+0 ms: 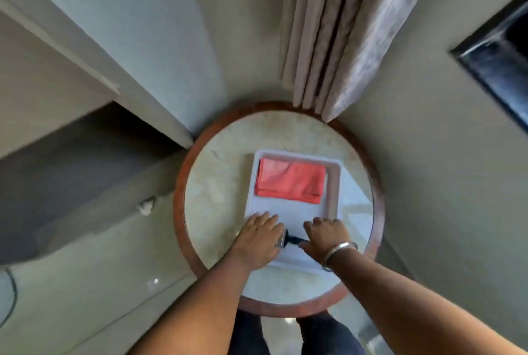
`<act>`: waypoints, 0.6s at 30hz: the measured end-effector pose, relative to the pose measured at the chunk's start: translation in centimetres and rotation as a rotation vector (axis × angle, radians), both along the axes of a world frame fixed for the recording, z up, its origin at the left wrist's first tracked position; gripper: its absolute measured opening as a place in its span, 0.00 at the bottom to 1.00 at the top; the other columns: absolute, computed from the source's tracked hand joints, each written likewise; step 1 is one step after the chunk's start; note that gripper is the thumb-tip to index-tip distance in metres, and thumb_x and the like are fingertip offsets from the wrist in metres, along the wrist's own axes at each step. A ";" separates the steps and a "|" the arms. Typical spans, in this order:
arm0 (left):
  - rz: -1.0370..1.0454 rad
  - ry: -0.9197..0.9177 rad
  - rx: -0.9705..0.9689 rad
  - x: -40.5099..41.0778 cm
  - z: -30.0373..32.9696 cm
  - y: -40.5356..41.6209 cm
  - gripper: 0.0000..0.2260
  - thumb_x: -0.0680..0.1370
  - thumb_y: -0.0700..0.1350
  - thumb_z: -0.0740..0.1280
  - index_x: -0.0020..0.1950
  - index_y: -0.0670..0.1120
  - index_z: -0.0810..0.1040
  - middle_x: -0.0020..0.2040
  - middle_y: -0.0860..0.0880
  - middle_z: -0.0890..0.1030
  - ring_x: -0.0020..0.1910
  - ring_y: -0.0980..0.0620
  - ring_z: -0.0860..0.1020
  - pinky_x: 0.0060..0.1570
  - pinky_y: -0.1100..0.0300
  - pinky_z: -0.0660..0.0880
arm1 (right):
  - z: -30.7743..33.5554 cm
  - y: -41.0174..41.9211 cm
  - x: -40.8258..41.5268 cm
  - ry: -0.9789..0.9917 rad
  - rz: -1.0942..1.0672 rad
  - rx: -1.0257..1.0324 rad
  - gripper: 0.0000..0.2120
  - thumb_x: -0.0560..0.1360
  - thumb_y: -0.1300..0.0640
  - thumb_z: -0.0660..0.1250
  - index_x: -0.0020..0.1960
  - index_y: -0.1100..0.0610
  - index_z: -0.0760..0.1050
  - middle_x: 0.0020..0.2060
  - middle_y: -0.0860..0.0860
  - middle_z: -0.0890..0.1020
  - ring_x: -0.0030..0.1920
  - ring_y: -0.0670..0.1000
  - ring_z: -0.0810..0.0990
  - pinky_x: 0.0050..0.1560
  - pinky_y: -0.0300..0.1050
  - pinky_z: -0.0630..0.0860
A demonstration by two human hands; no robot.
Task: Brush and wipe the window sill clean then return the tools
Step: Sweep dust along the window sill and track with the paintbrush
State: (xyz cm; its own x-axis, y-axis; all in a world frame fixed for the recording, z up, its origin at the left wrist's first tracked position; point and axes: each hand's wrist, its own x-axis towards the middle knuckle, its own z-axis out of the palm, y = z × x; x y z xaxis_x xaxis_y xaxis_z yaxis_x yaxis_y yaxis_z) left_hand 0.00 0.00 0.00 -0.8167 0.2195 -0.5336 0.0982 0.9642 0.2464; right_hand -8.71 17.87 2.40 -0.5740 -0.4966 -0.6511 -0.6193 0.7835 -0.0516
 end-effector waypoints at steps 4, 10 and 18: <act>-0.103 0.007 -0.002 -1.6 -2.9 0.1 0.24 0.75 0.51 0.71 0.69 0.48 0.70 0.68 0.48 0.73 0.66 0.45 0.72 0.66 0.49 0.67 | -4.0 -1.1 0.4 -0.036 0.068 0.061 0.16 0.73 0.45 0.67 0.57 0.52 0.75 0.52 0.54 0.81 0.54 0.58 0.80 0.53 0.52 0.73; -0.284 0.031 -0.077 -2.5 -3.3 -0.2 0.15 0.77 0.51 0.69 0.60 0.47 0.74 0.56 0.47 0.75 0.54 0.44 0.76 0.48 0.49 0.74 | -5.9 -1.1 0.3 -0.030 0.082 0.078 0.08 0.75 0.55 0.61 0.52 0.52 0.77 0.49 0.52 0.82 0.51 0.57 0.81 0.49 0.49 0.73; -0.293 0.144 0.000 -5.0 4.4 -0.7 0.14 0.73 0.44 0.72 0.58 0.45 0.77 0.52 0.47 0.79 0.45 0.46 0.80 0.39 0.52 0.78 | 3.6 1.6 -2.2 -0.197 -0.644 -0.383 0.07 0.68 0.57 0.73 0.36 0.50 0.75 0.32 0.47 0.77 0.36 0.51 0.78 0.33 0.40 0.69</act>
State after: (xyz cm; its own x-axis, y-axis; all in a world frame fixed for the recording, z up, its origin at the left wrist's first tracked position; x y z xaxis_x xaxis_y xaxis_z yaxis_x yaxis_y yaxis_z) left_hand -5.01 -0.73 4.40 -0.7859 0.4566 -0.4170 0.4058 0.8897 0.2093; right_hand -10.96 19.48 5.97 -0.7172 -0.3155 -0.6214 0.0007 0.8913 -0.4534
